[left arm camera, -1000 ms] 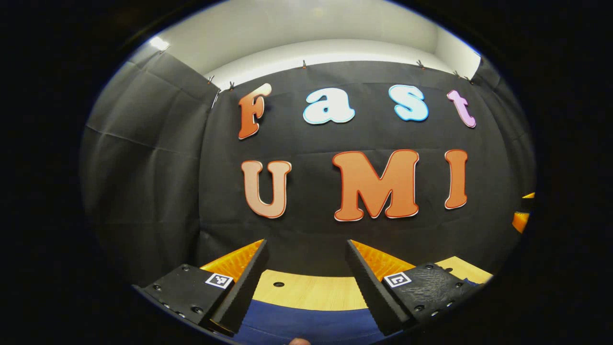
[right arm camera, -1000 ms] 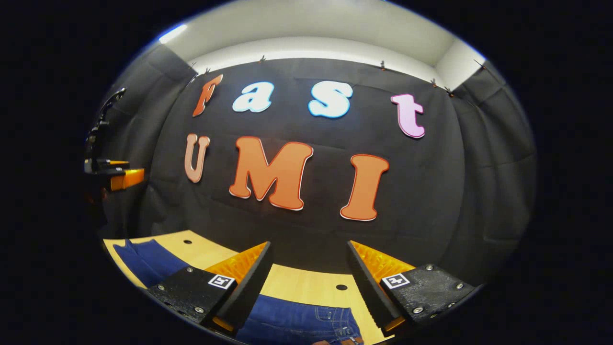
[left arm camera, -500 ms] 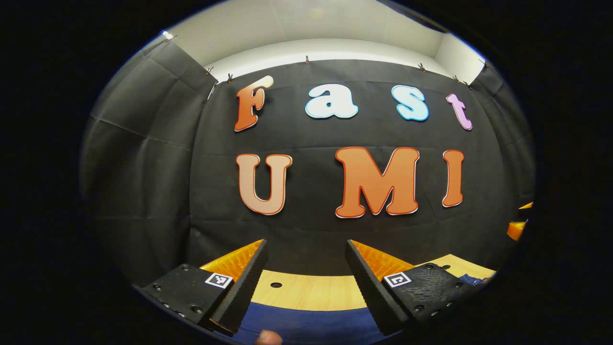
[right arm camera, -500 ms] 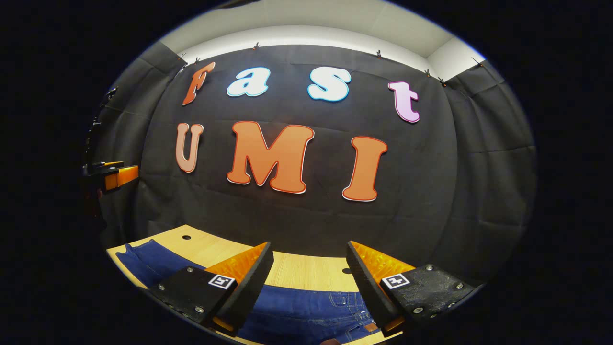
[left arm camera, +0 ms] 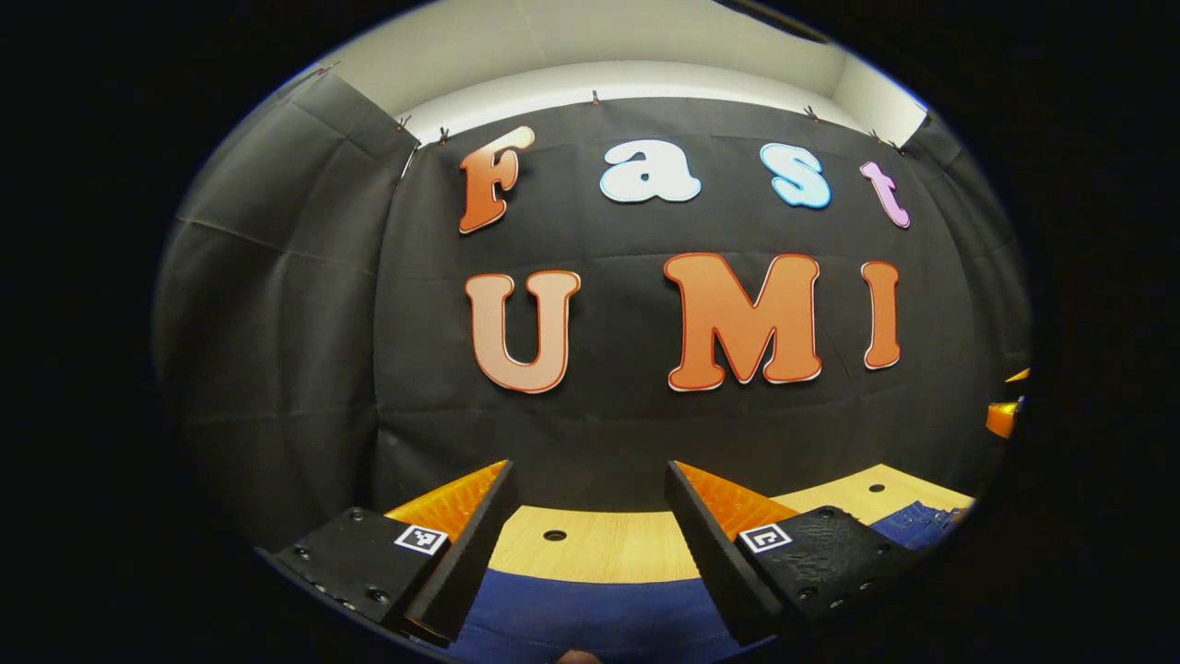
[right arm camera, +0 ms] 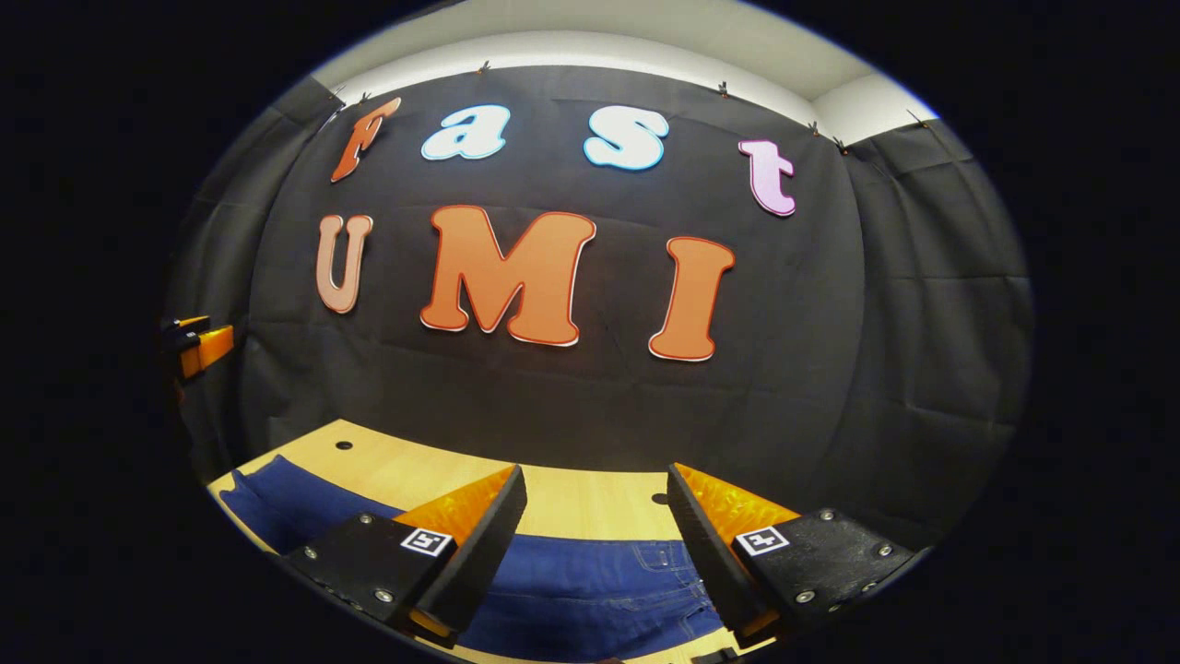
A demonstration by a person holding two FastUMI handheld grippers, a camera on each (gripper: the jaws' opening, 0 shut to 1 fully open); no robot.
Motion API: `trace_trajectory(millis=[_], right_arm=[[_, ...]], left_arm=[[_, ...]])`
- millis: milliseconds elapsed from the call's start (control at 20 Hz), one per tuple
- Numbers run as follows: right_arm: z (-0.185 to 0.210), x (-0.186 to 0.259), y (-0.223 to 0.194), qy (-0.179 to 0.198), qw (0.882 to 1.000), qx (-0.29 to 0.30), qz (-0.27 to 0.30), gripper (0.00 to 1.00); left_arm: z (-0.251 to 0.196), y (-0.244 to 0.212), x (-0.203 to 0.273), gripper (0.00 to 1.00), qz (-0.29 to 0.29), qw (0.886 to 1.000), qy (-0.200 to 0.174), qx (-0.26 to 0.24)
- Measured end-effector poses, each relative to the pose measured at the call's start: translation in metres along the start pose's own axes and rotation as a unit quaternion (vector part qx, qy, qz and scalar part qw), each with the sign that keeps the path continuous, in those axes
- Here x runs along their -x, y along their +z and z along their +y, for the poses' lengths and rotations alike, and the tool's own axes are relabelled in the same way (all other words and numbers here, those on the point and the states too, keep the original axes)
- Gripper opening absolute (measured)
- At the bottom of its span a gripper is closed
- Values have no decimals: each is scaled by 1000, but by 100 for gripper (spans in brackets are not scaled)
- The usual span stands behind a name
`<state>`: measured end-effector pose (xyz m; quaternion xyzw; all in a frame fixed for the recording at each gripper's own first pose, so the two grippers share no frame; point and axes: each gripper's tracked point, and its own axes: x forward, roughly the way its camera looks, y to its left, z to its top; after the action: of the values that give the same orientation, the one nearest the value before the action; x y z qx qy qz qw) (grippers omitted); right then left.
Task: Grasp the waist and the cuffs of the jeans and fold them to make the two legs overlap; first hold the waist and fold one-third of the jeans toward the cuffs, then hold the cuffs and fold the remaining one-third in the same direction to finish folding.
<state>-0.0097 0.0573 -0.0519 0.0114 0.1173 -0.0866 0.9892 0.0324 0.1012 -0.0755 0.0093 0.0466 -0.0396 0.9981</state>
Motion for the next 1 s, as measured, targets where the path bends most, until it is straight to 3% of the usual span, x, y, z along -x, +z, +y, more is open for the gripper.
trace_trajectory(millis=[350, 600, 750, 900, 1000], right_arm=[[-43, -4, -96, -17, 988, -48, 143, 96], [-72, 3, -169, -47, 961, -111, 251, 97], [-78, 5, -208, -53, 932, -187, 304, 97], [-87, 2, -233, -56, 906, -267, 324, 96], [-95, 4, -245, -65, 894, -284, 340, 96]], left_arm=[[40, -97, 10, 99, 130, 990, 42, 27], [86, -154, 27, 99, 212, 971, 96, 53], [112, -191, 42, 99, 267, 949, 128, 108], [136, -234, 63, 98, 332, 915, 157, 166], [150, -254, 70, 98, 362, 894, 174, 198]])
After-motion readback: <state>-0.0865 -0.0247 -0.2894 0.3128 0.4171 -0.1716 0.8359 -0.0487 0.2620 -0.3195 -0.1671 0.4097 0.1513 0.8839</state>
